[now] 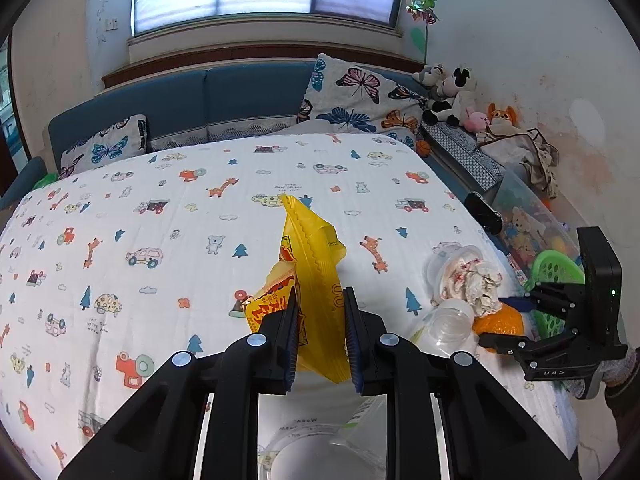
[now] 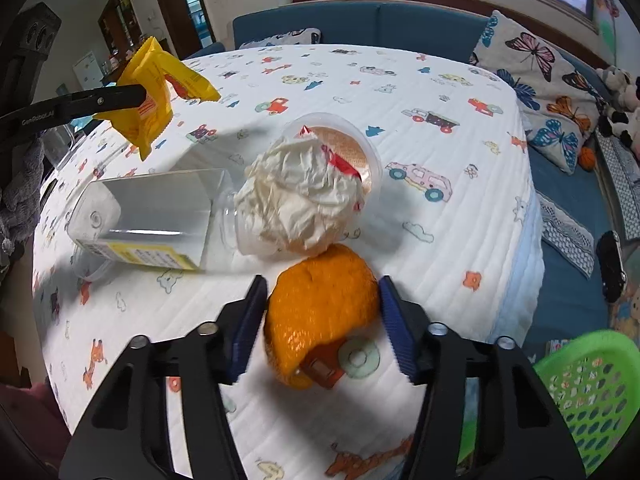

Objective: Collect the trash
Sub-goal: 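Grasp the orange peel with the right gripper and drop it into the basket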

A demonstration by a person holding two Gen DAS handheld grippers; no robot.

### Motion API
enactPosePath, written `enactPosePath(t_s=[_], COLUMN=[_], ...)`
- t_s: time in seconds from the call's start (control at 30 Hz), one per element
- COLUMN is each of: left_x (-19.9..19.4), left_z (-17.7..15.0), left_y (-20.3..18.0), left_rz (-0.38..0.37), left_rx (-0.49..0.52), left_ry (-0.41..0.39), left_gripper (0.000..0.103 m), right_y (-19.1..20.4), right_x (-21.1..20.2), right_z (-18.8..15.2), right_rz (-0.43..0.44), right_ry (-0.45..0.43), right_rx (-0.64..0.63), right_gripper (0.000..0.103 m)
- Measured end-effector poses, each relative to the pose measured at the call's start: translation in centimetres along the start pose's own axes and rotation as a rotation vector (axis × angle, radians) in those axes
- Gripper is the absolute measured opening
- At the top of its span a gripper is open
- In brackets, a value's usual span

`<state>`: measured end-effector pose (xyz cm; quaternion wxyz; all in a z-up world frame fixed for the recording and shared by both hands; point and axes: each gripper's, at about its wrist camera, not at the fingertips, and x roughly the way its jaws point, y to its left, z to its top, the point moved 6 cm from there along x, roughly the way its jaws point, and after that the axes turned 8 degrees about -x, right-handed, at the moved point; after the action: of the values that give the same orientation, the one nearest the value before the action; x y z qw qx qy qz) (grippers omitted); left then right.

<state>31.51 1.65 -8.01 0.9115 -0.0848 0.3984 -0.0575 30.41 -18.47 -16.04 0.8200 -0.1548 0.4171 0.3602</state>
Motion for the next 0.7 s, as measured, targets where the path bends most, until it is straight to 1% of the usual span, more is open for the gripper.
enactPosePath(t_s=[0.3,0.5,0.7], left_x=[-1.9,-3.1,-3.9], left_z=[-0.1,-0.6,-1.2], left_y=[-1.9,-4.4,-7.5], left_rz=[-0.04,-0.091,-0.141], left_rx=[0.025,0.049,0.086], left_ry=[-0.027,-0.04,-0.043], left_gripper=[0.02,0.02,0.02], right_y=[1.3,1.8,1.5], right_x=[-3.7,-6.3,-8.9], right_z=[-1.7,-3.0,-5.0], right_rz=[-0.035,-0.075,-0.138], right_ry=[-0.054,-0.071,-0.074], right_rx=[0.074,0.12,0.168], right_gripper=[0.049,0.049,0.049])
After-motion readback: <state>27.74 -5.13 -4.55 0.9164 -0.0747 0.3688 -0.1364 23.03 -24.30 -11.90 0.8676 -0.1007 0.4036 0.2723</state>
